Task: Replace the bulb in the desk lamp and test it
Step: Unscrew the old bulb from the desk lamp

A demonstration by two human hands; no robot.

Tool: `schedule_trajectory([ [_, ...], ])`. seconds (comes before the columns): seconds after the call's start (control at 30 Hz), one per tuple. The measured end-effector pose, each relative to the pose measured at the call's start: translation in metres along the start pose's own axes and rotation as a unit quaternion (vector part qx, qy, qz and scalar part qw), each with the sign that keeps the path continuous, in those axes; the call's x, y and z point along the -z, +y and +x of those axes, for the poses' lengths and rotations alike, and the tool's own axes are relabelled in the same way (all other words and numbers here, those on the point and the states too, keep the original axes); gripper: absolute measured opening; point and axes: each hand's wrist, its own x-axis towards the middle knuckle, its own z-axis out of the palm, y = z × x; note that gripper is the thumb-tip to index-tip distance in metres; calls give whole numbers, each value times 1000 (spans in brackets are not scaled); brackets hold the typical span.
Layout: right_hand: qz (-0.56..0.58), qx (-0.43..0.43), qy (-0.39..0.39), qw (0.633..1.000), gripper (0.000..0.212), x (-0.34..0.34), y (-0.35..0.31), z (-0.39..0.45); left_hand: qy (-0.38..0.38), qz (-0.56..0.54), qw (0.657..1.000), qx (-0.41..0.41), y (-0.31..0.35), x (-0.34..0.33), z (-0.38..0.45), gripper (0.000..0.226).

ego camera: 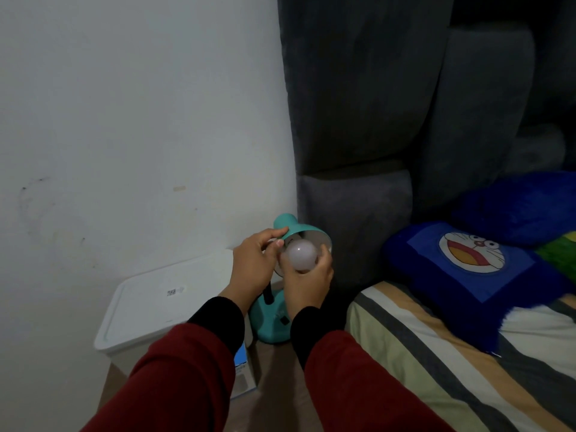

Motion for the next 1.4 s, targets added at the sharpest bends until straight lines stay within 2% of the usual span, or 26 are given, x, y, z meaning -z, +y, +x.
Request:
schedule_trajectory([
  [0.13, -12, 35, -20, 999, 63, 1, 3, 1, 1, 2, 1000, 3, -1, 1, 0, 28],
  [0.27, 12, 3, -31, 999, 75, -1, 5, -1, 3, 4, 1000, 1, -1, 0, 0, 28],
  [0.4, -24, 34, -32, 999, 63, 0, 5, 0, 6, 5, 1000, 1, 0, 1, 0, 27],
  [0.53, -27, 25, -20, 999, 77, 4, 3, 3, 4, 6, 1000, 0, 0, 0, 1, 28],
  [0.63, -26, 30, -27, 999, 66, 5, 2, 1, 4, 6, 1000, 2, 0, -1, 1, 28],
  [0.8, -6, 23, -23, 999, 73, 3, -2, 1, 3, 6, 1000, -1, -1, 0, 1, 28],
  [0.9, -14, 38, -29, 999, 64, 4, -2, 0, 3, 9, 1000, -3, -1, 0, 1, 28],
  [1.03, -11, 29, -21, 999, 74, 4, -2, 1, 3, 7, 1000, -3, -2, -1, 2, 28],
  [1.17, -21, 36, -18, 999, 67, 3, 0, 2, 3, 8, 1000, 0, -3, -1, 2, 28],
  [1.27, 7, 7, -28, 1000, 80, 2, 0, 1, 1, 6, 1000, -2, -3, -1, 2, 28],
  [1.4, -34, 13, -31, 999, 67, 2, 2, 5, 2, 6, 1000, -3, -3, 0, 2, 28],
])
